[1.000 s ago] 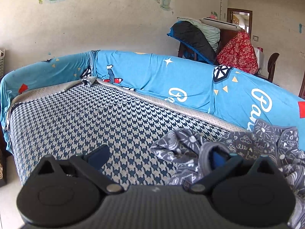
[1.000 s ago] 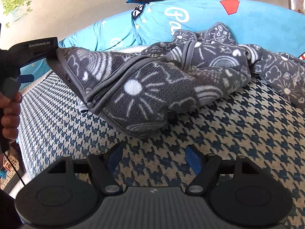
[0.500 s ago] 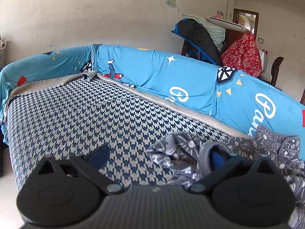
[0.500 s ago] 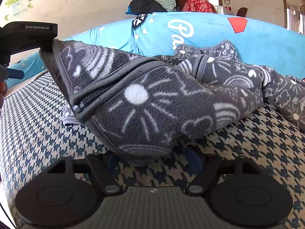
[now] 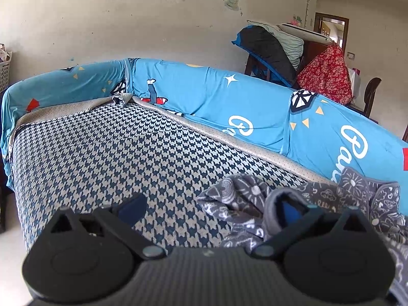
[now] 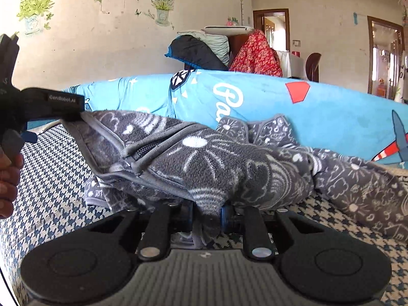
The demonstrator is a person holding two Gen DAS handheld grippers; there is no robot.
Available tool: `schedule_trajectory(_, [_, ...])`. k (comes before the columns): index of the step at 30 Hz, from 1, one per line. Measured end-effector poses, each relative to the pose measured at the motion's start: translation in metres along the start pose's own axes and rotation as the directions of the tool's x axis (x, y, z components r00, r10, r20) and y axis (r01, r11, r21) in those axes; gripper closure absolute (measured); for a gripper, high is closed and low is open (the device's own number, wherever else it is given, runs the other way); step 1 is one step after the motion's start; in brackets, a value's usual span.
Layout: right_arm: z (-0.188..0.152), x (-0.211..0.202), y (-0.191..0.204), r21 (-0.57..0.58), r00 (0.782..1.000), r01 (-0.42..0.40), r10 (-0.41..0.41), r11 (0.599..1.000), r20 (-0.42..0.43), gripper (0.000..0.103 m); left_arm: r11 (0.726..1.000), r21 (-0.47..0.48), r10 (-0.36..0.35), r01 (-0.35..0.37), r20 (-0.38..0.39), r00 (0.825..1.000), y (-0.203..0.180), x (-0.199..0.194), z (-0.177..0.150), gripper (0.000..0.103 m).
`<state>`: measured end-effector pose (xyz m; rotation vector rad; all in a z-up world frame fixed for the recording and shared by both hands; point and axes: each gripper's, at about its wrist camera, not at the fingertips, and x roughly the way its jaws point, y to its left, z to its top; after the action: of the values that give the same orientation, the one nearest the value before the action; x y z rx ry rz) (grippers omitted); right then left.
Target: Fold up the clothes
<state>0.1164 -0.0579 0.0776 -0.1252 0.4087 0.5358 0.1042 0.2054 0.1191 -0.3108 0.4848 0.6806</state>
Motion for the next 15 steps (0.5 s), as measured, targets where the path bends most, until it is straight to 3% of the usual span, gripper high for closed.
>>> schedule_trajectory(5, [0.015, -0.038, -0.019, 0.01, 0.998, 0.024, -0.025, 1.0, 0.054, 0.085, 0.999, 0.016, -0.052, 0.051, 0.028, 0.998, -0.001, -0.028, -0.013, 0.0])
schedule_trajectory(9, [0.019, -0.071, -0.032, -0.002, 0.994, 0.035, -0.035, 0.999, 0.099, 0.085, 0.994, 0.087, -0.075, 0.068, 0.076, 0.994, -0.008, -0.057, -0.028, 0.0])
schedule_trajectory(15, [0.005, -0.109, -0.043, -0.036, 0.991, 0.08, -0.076, 0.996, 0.112, 0.085, 0.984, 0.13, -0.126, 0.119, 0.049, 0.991, -0.009, -0.093, -0.06, 0.0])
